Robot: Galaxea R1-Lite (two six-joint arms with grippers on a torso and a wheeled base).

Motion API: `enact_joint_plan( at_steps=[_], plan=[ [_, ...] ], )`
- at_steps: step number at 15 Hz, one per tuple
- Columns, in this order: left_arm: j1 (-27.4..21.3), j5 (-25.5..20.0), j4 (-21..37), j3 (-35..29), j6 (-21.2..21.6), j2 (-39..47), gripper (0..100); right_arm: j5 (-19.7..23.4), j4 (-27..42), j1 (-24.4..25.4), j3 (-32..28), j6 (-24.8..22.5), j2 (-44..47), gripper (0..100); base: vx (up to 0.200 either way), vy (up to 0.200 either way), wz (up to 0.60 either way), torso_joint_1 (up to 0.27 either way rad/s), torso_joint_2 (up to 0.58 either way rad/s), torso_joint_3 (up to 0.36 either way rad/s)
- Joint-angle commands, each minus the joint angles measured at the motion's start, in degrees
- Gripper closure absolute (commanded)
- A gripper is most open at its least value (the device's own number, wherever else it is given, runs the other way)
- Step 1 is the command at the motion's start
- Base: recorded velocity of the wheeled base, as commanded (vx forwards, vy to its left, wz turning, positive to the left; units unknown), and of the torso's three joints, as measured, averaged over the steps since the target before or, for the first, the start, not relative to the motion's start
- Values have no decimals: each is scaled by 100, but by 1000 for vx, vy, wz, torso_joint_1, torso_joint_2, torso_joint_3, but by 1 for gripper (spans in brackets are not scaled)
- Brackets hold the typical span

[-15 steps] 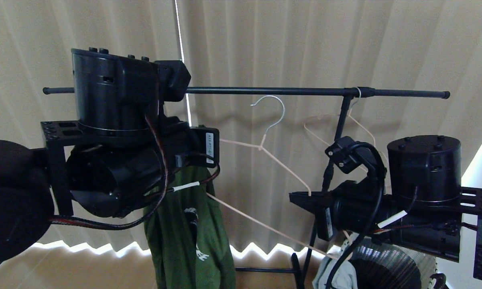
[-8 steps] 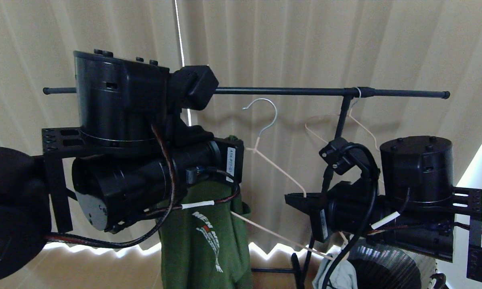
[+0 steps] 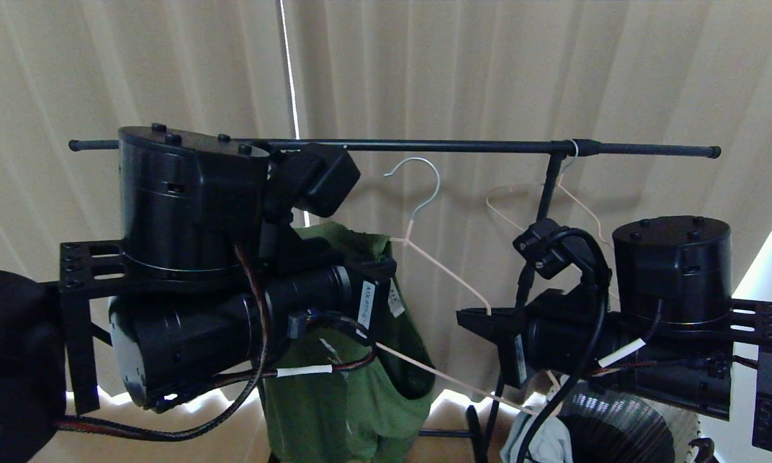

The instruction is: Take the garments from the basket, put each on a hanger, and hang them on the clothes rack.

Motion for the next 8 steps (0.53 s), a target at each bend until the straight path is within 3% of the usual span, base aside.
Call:
enact_joint_plan(
  at_steps=[1, 2, 5, 8],
  plan=[
    [-3, -12, -38, 115, -1, -166, 100, -1, -5, 3, 17, 2, -93, 100, 0, 0, 0, 0, 0, 0],
    [-3, -12, -47, 177, 7, -219, 0, -10, -5, 3, 25, 2, -146, 100, 0, 0, 0, 0, 0, 0],
    [15, 6, -144, 581, 315, -517, 0, -19, -5, 3, 122, 11, -366, 100, 0, 0, 0, 0, 0, 0],
    [59, 6, -1225, 1521, 904, -790, 0, -27, -5, -14, 263, 2, -620, 100, 0, 0, 0, 0, 0, 0]
  ],
)
